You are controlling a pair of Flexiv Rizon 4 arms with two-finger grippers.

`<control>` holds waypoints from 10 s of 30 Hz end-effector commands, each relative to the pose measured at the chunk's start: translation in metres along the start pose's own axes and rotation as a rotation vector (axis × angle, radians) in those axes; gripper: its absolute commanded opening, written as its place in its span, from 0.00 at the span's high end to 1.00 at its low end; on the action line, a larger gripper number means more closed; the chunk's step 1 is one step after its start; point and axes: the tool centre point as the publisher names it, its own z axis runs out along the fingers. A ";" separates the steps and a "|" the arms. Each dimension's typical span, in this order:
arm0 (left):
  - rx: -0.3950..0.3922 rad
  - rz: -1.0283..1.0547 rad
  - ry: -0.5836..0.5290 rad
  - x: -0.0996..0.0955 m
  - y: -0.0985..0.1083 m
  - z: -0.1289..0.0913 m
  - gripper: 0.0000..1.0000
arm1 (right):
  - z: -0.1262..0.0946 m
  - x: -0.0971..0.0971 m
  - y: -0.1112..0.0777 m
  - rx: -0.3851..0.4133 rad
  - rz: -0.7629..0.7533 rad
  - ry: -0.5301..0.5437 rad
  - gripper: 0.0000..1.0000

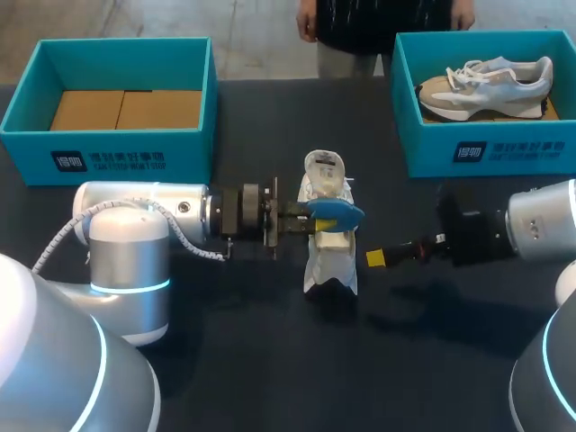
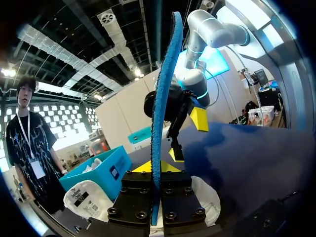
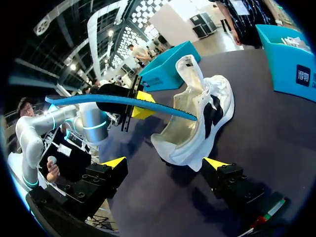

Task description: Take the shoe out of the shoebox, open the shoe tongue, remove and reinsert the insole, then place the shoe into the shoebox

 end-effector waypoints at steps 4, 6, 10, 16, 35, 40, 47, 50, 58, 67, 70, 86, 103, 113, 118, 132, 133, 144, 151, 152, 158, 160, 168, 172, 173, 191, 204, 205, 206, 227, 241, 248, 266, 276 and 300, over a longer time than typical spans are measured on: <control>-0.038 0.025 -0.012 0.008 0.002 0.003 1.00 | 0.001 -0.003 0.003 0.007 -0.004 0.001 0.00; -0.037 0.022 -0.010 0.009 0.003 0.004 1.00 | 0.001 -0.003 0.003 0.008 -0.004 0.001 0.00; -0.046 0.029 -0.011 0.011 0.006 0.004 1.00 | 0.001 -0.005 0.003 0.011 -0.002 0.002 0.00; -0.062 0.030 -0.011 0.013 0.013 0.004 1.00 | 0.002 -0.007 0.002 0.015 0.002 0.003 0.00; -0.090 0.037 -0.018 0.010 0.038 0.003 1.00 | 0.003 -0.008 0.000 0.023 0.012 0.000 0.00; -0.102 0.029 -0.026 0.008 0.043 -0.001 1.00 | 0.004 -0.008 0.000 0.023 0.016 -0.001 0.00; -0.099 0.035 -0.035 0.007 0.039 -0.003 0.68 | 0.007 -0.007 0.001 0.023 0.017 0.000 0.00; -0.092 0.037 -0.035 0.006 0.037 -0.003 0.68 | 0.008 -0.006 0.001 0.022 0.018 0.000 0.00; -0.064 0.044 -0.032 0.006 0.028 -0.003 0.72 | 0.010 -0.005 -0.002 0.019 0.025 0.002 0.00; -0.055 0.061 -0.027 0.009 0.016 -0.005 0.78 | 0.010 -0.005 -0.003 0.020 0.028 0.003 0.00; -0.057 0.059 -0.026 0.011 0.016 -0.006 0.78 | 0.011 -0.005 -0.003 0.021 0.027 0.003 0.00; -0.079 0.037 0.006 0.013 0.031 -0.006 1.00 | 0.012 -0.009 0.003 0.049 -0.040 0.001 0.00; -0.124 0.028 0.018 0.013 0.042 -0.004 1.00 | 0.024 -0.013 0.005 0.091 -0.052 0.012 0.00; -0.121 0.037 0.001 0.012 0.035 -0.005 0.62 | 0.023 -0.014 0.001 0.088 -0.044 0.012 0.00; -0.107 0.053 0.000 0.011 0.025 -0.004 0.59 | 0.020 -0.014 -0.001 0.092 -0.041 0.008 0.00; -0.093 0.069 0.029 0.018 0.014 -0.005 1.00 | 0.016 -0.012 -0.005 0.096 -0.034 -0.005 0.00; -0.094 0.064 0.034 0.018 0.015 -0.005 1.00 | 0.016 -0.012 -0.005 0.095 -0.033 -0.005 0.00; -0.151 0.070 0.055 0.013 0.034 -0.005 1.00 | 0.016 -0.011 -0.008 0.089 -0.026 -0.009 0.00; -0.187 0.064 0.055 0.009 0.048 -0.006 1.00 | 0.017 -0.010 -0.009 0.087 -0.020 -0.009 0.00; -0.200 0.063 0.056 0.009 0.051 -0.007 1.00 | 0.017 -0.010 -0.009 0.086 -0.020 -0.010 0.00; -0.188 0.059 0.045 0.007 0.049 -0.005 1.00 | 0.018 -0.010 -0.011 0.085 -0.016 -0.008 0.00; -0.184 0.061 0.045 0.007 0.046 -0.005 0.84 | 0.019 -0.010 -0.010 0.086 -0.017 -0.007 0.00; -0.154 0.080 0.035 0.010 0.031 -0.008 0.54 | 0.019 -0.009 -0.010 0.089 -0.019 -0.007 0.00; -0.137 0.091 0.040 0.013 0.023 -0.007 0.55 | 0.020 -0.009 -0.010 0.090 -0.020 -0.006 0.00; -0.136 0.092 0.040 0.013 0.021 -0.007 0.55 | 0.020 -0.009 -0.010 0.091 -0.020 -0.006 0.00; -0.150 0.071 0.078 0.017 0.037 -0.004 1.00 | 0.020 -0.009 -0.013 0.083 -0.010 -0.010 0.00; -0.187 0.047 0.066 0.012 0.061 -0.003 1.00 | 0.018 -0.011 -0.014 0.083 -0.007 -0.012 0.00; -0.189 0.047 0.066 0.012 0.061 -0.003 1.00 | 0.017 -0.011 -0.014 0.083 -0.007 -0.012 0.00; -0.191 0.045 0.064 0.012 0.062 -0.003 1.00 | 0.017 -0.011 -0.014 0.082 -0.007 -0.013 0.00; -0.149 0.100 0.056 0.021 0.016 -0.012 0.60 | 0.018 -0.011 -0.015 0.089 -0.020 -0.003 0.00; -0.161 0.087 0.078 0.021 0.035 -0.006 1.00 | 0.017 -0.009 -0.020 0.080 -0.016 -0.008 0.00; -0.173 0.080 0.086 0.014 0.051 -0.004 1.00 | 0.015 -0.010 -0.020 0.081 -0.012 -0.014 0.00; -0.205 0.056 0.095 0.014 0.060 -0.009 0.67 | 0.016 -0.009 -0.019 0.083 -0.008 -0.015 0.00; -0.162 0.096 0.085 0.015 0.033 -0.011 0.25 | 0.017 -0.008 -0.020 0.087 -0.008 -0.015 0.00; -0.179 0.081 0.131 0.021 0.046 -0.005 1.00 | 0.014 -0.012 -0.021 0.088 -0.011 -0.011 0.00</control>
